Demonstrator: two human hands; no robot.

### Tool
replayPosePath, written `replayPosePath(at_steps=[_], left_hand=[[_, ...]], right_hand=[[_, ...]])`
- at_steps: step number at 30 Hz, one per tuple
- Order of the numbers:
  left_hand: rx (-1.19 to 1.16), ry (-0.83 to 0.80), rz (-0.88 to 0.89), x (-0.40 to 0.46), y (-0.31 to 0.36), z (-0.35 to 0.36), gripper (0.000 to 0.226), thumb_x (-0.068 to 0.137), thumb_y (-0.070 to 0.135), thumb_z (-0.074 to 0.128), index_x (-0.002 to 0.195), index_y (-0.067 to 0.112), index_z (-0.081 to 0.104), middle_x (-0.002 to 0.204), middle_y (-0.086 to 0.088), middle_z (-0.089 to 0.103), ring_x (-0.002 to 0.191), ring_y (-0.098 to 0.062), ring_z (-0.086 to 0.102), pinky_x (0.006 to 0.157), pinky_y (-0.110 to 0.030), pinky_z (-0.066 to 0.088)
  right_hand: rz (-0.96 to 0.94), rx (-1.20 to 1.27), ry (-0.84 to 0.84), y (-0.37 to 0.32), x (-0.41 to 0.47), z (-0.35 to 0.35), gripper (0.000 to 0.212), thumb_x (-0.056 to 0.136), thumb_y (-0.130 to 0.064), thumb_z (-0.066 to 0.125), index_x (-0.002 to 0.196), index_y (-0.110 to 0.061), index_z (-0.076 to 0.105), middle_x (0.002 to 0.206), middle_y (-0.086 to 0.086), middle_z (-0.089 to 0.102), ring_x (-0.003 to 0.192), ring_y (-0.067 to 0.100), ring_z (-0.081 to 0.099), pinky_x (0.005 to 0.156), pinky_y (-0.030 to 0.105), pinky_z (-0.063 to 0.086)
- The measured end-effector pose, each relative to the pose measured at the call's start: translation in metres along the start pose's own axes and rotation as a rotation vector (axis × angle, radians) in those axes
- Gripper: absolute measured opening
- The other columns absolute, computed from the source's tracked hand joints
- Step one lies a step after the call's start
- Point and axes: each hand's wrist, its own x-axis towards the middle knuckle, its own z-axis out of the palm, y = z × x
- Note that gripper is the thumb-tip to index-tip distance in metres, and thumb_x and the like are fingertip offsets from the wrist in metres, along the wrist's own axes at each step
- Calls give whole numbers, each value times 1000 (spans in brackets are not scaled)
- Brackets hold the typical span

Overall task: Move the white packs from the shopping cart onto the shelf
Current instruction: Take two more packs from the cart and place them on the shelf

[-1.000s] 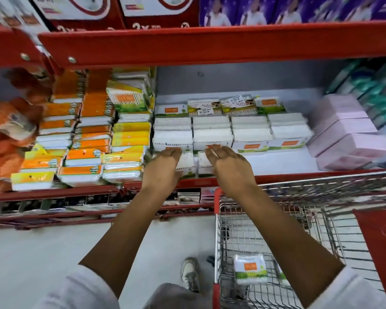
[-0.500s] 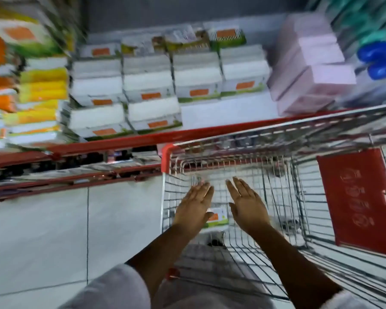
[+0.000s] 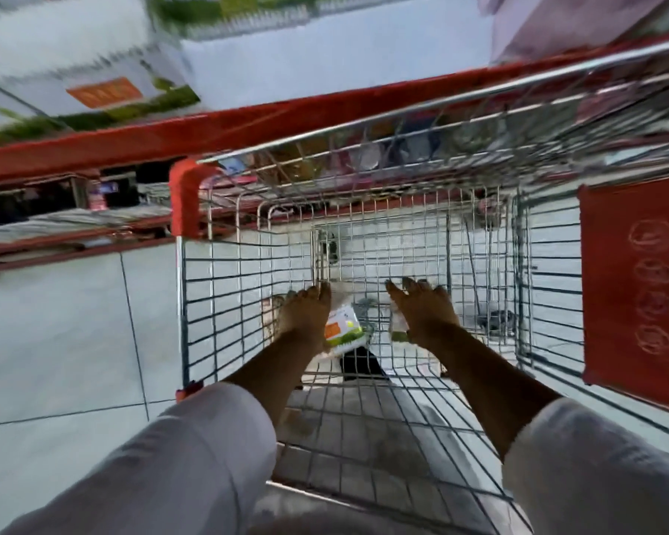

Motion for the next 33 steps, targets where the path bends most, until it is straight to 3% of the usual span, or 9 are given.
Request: replayPosePath(at_steps=[3,8,11,15,20,23,25,29,33], left_hand=[[-2,-36,-52,-3,4,-5,89,60,51,82,132,14,47,120,-7,61,110,-25,58,93,-33,44],[-46,56,-45,-30,11,-26,55,74,42,73,120,16,57,118,-5,61,112,-24,53,91,-33,44],[-188,121,-53,-55,6,-53,53,79,35,72,126,18,54,123,-2,56,115,-23,51,90,-35,47],[-265,345,-41,-98,-11,-110,55,79,35,71,130,25,51,127,5,53,119,-18,47,91,-32,45],[-277,672,-48,-150,-35,-185,56,79,37,71,131,26,52,130,5,53,123,-20,45,96,-33,44],[-256,808,-46,-172,-48,-218,54,79,37,71,129,26,54,125,4,56,119,-21,49,93,-34,46],[-253,853,-40,-181,-55,-236,51,82,34,69,129,25,53,126,5,54,121,-19,48,94,-33,45],[-209,916,-62,-182,-67,-268,50,84,29,68,130,24,50,131,5,52,124,-17,44,98,-30,42],[-200,891,-95,-168,-75,-293,53,86,23,66,136,22,46,131,1,52,125,-20,43,97,-32,43]], right_hand=[[-13,-3,-19,5,-5,-8,50,78,-15,71,125,-18,53,127,9,60,121,28,50,99,40,40],[-9,-40,114,10,-36,-29,36,81,-21,64,117,-21,59,116,2,66,114,25,54,95,37,41],[-5,-13,257,10,-62,-57,42,85,-24,62,126,-25,55,122,-1,64,119,24,49,99,38,37],[6,63,458,8,-101,-115,55,87,-22,63,139,-25,45,131,-5,58,127,24,40,104,38,32],[67,46,781,1,-145,-196,65,47,-10,90,109,-19,72,102,0,72,97,28,63,79,39,53],[79,41,914,-4,-164,-239,69,43,-7,89,109,-16,72,100,4,73,96,30,65,78,39,55],[74,29,971,-9,-173,-265,73,46,-6,87,116,-15,69,104,5,72,100,30,64,81,39,55],[29,1,970,-18,-175,-305,71,73,-9,74,138,-19,48,131,3,57,122,26,49,97,36,45],[54,-12,945,-24,-158,-333,63,80,-2,65,138,-19,45,132,4,53,122,25,47,96,36,45]])
